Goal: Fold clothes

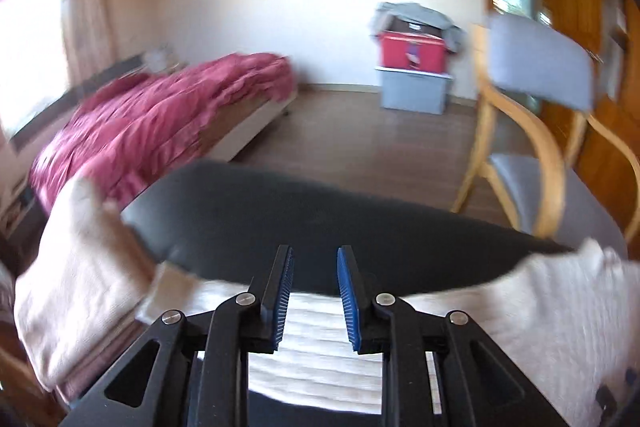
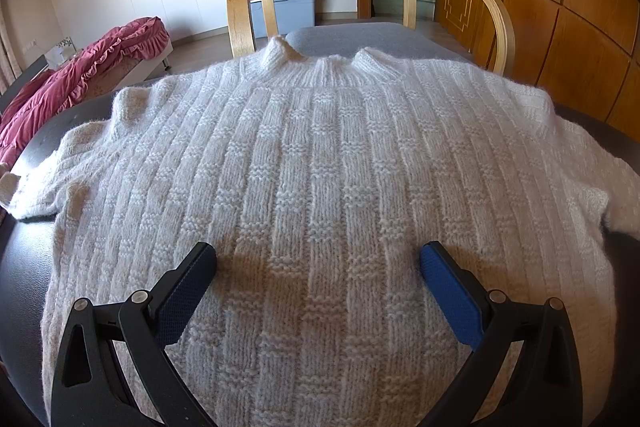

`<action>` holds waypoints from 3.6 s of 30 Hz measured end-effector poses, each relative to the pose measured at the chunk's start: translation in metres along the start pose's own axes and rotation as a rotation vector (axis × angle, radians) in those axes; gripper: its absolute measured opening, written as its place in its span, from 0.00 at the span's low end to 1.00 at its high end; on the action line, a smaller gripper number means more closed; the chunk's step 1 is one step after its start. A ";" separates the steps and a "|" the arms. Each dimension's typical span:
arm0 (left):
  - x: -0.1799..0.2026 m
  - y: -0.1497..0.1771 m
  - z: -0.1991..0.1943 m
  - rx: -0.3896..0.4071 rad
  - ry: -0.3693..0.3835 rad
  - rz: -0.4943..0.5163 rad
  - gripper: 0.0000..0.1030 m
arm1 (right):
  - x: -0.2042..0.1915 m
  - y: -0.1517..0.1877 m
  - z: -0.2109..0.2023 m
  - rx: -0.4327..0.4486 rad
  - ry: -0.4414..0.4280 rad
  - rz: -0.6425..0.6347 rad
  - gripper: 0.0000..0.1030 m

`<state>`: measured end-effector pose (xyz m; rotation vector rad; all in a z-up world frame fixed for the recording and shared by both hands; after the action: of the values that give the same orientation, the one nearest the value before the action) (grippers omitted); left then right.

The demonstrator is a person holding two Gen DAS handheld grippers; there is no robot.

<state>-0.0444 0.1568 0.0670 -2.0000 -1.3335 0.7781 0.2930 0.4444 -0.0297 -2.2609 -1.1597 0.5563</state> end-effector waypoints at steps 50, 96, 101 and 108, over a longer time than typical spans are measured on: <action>0.200 0.102 0.003 -0.151 0.488 -0.116 0.23 | 0.004 -0.015 -0.004 -0.072 -0.100 -0.093 1.00; 0.273 0.062 0.028 -0.149 0.538 -0.097 0.28 | 0.066 -0.161 0.115 -0.058 -0.143 0.049 0.24; 0.267 0.061 0.024 -0.129 0.513 -0.148 0.28 | 0.056 -0.170 0.111 0.011 -0.090 0.016 0.25; 0.191 0.064 0.024 -0.051 0.364 -0.474 0.28 | -0.034 -0.175 0.100 0.012 -0.402 -0.120 0.25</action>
<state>0.0363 0.3198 -0.0227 -1.6567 -1.5224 0.1550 0.1101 0.5288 0.0060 -2.1075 -1.4648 0.9980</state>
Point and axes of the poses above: each gripper's, at about its wrist camera, not at the fingertips, and z roughly the way its jaws point, x to its right, y to its underside, the point moved 2 cm from there along z, roughly the way its jaws point, and after that the axes turned 3 degrees about -y, right-handed, at the moved point
